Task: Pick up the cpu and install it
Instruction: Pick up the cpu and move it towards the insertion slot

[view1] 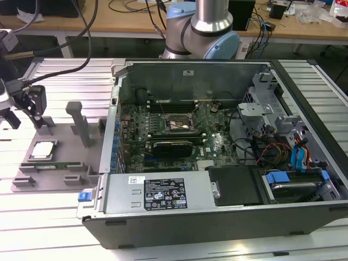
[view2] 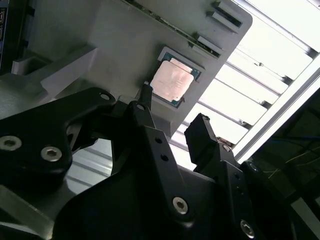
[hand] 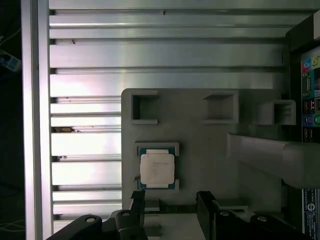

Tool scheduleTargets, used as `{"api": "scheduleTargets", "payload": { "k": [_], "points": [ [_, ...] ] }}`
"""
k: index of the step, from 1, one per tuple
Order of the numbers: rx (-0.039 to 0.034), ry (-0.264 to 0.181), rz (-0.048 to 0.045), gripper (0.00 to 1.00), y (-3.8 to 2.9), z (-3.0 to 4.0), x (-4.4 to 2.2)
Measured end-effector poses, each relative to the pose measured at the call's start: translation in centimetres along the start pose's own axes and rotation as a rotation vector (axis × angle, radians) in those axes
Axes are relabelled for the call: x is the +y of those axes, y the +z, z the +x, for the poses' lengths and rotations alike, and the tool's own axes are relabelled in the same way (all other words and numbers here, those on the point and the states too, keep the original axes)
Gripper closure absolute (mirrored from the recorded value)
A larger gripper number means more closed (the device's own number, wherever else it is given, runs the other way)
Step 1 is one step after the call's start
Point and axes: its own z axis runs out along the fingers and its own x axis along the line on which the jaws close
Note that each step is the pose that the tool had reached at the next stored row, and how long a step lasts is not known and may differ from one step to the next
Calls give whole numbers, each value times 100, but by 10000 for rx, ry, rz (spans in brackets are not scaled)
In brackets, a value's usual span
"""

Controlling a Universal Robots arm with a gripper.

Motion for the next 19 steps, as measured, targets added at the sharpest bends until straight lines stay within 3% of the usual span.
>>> {"api": "scheduleTargets", "payload": {
  "k": [19],
  "points": [
    [0,0,0,46,180,5,1]
  ]
}}
